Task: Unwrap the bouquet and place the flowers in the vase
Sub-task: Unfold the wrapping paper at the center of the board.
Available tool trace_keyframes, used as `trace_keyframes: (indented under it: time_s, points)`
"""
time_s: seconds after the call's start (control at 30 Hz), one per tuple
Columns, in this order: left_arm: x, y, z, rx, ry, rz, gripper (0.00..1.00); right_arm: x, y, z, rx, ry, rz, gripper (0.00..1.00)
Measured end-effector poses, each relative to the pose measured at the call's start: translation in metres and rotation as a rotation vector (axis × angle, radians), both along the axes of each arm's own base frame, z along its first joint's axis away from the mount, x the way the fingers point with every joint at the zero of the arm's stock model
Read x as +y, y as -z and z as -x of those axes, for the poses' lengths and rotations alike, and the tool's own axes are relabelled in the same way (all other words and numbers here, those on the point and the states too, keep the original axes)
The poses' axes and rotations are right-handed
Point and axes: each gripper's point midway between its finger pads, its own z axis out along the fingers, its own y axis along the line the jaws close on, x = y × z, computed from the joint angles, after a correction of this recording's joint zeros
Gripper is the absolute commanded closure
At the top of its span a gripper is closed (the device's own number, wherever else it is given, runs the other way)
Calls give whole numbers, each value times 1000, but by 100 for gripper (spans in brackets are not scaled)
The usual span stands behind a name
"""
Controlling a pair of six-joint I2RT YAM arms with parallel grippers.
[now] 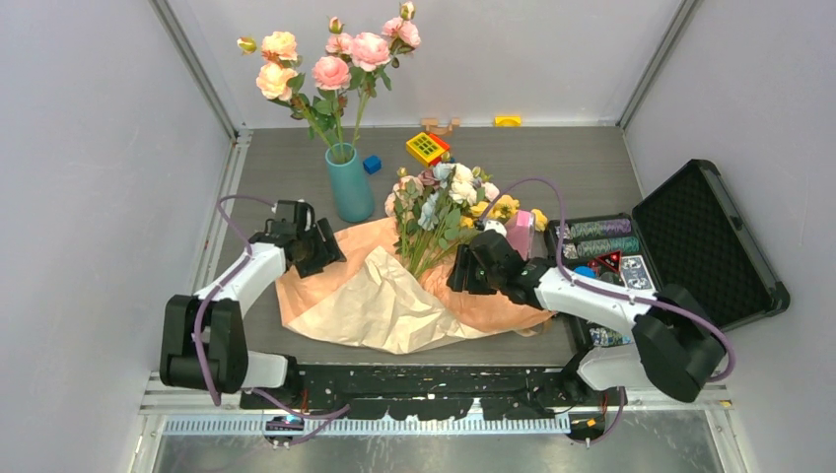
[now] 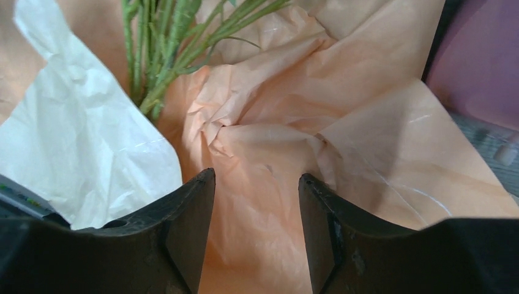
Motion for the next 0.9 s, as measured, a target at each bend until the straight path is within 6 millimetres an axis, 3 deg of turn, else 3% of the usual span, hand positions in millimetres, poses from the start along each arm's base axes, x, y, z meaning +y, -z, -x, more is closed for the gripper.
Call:
trace_keyframes:
  time_s: [0.17, 0.33, 0.67, 0.9]
  points:
    - [5, 21, -4, 35, -7, -31, 48, 1, 26, -8, 18, 33, 30, 53]
    - [5, 40, -13, 44, -7, -44, 54, 0, 38, -20, 3, 92, 48, 54]
    - [-1, 41, -57, -73, -27, -13, 67, -11, 50, -38, -50, 226, 78, 56]
    - [-8, 40, -88, -117, -42, 19, 70, -14, 51, -54, -97, 297, 89, 57]
